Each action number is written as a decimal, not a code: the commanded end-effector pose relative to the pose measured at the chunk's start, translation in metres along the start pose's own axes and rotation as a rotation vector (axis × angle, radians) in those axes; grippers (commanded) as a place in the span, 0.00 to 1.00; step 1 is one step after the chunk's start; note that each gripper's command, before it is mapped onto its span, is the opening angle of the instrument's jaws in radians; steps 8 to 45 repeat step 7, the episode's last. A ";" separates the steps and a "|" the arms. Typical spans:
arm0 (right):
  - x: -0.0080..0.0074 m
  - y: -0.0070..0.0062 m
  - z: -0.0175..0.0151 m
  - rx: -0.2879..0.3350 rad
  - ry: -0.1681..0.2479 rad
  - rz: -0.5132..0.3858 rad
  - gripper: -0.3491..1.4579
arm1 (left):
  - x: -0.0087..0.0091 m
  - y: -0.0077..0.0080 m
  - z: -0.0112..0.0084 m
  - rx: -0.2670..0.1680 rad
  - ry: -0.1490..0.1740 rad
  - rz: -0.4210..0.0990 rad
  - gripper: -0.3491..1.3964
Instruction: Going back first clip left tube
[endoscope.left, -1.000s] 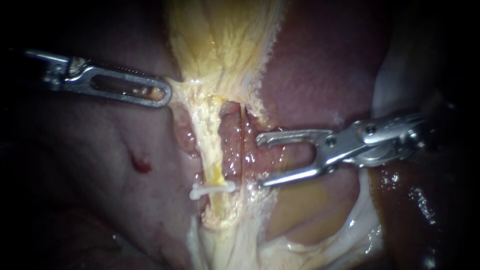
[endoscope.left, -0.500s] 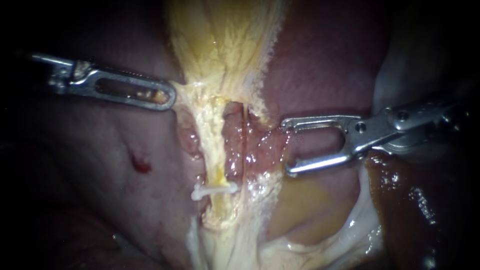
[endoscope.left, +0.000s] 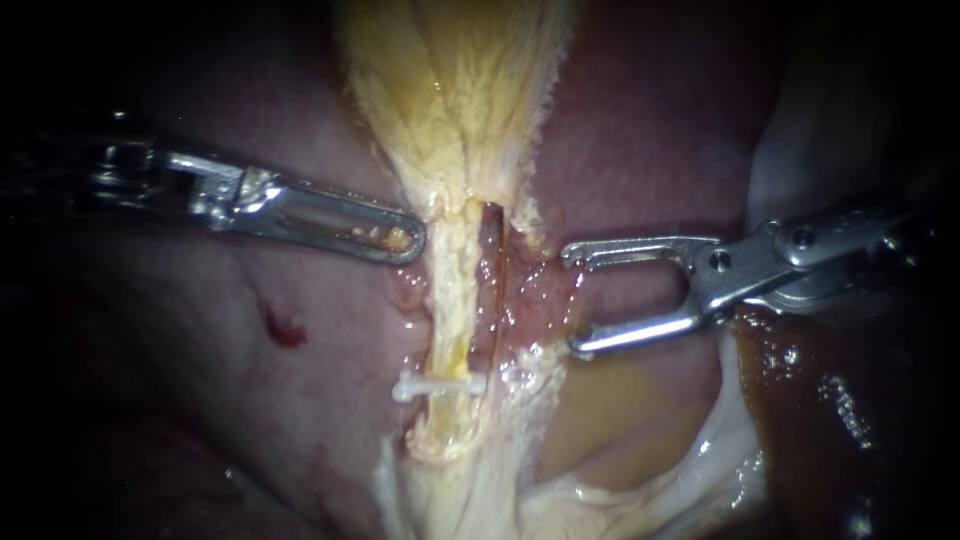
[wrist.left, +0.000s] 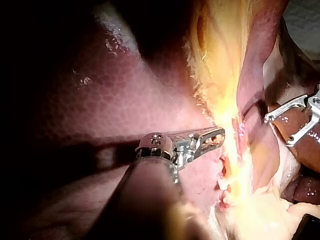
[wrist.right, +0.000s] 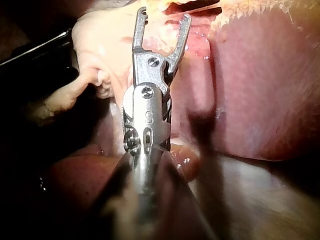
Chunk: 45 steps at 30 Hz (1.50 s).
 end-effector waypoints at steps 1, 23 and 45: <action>0.0000 0.0000 0.0000 0.001 0.000 0.000 0.47 | 0.0000 0.0001 -0.0001 0.001 0.000 -0.001 0.00; 0.0000 0.0000 0.0000 0.001 0.000 0.000 0.47 | 0.0000 0.0001 -0.0002 0.001 0.000 -0.001 0.00; 0.0000 0.0000 0.0000 0.001 0.000 0.000 0.47 | 0.0000 0.0001 -0.0002 0.001 0.000 -0.001 0.00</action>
